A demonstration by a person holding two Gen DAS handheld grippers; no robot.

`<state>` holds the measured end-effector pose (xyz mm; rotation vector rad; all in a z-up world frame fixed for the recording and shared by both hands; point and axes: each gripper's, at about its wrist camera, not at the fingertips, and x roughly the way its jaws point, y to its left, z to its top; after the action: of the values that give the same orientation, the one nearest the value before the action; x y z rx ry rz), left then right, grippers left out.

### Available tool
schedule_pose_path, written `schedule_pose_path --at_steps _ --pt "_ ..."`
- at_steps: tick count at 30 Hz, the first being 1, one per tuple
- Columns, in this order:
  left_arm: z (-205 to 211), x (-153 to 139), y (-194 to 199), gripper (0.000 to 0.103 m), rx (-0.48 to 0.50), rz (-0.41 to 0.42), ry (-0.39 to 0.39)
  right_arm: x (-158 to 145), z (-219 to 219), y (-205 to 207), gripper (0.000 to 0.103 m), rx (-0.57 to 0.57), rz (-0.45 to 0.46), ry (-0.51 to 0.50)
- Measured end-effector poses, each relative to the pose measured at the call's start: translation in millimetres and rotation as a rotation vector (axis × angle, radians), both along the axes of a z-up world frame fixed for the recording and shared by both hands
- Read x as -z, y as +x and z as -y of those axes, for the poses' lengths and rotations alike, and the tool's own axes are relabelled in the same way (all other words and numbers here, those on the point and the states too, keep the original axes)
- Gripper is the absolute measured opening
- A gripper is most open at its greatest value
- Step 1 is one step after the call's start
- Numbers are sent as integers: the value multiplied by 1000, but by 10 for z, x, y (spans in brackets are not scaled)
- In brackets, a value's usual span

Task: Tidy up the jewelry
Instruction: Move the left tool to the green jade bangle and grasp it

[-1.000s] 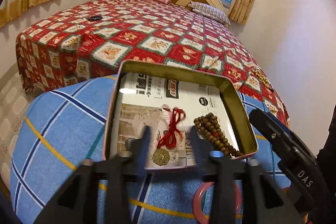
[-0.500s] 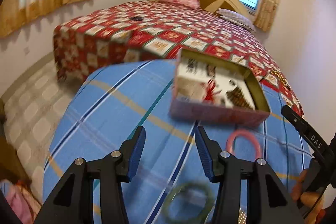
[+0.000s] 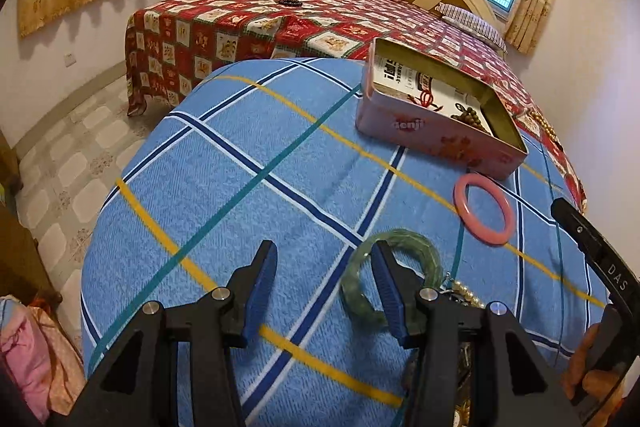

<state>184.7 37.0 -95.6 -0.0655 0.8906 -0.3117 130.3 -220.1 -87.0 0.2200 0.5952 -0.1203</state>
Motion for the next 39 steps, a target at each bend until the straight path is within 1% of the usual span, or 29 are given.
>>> schedule_pose_path --at_steps 1,3,4,7,12,14,17,22,24,31,37,39 --pt "4 -1 -11 50 1 1 6 -2 -18 -12 67 -2 4 -7" --pt "49 -6 -17 50 5 1 30 -12 -48 -14 73 -9 10 -23" --pt "54 -2 -23 50 5 3 40 -14 -68 -16 74 -13 10 -29" --pt "82 36 -9 50 -9 -1 72 -9 -118 1 74 -33 4 -48" --pt "119 151 -2 50 5 -21 102 9 -156 13 74 -42 -10 -64" --pt "143 152 -15 50 5 -15 117 18 -166 15 74 -43 -16 -62" --pt "157 146 -9 50 0 -14 120 32 -163 30 74 -43 -28 -60" --pt "216 159 -14 50 -6 -10 163 34 -178 29 74 -45 -31 -62" --pt "229 163 -16 50 -7 -7 175 33 -175 27 76 -44 -33 -61" --pt "247 164 -17 50 -10 -7 189 53 -138 43 76 -36 -42 -38" --pt "268 161 -25 50 -11 -7 186 58 -119 48 77 -34 -47 -27" --pt "255 159 -21 50 -10 -8 182 60 -119 49 79 -35 -48 -27"
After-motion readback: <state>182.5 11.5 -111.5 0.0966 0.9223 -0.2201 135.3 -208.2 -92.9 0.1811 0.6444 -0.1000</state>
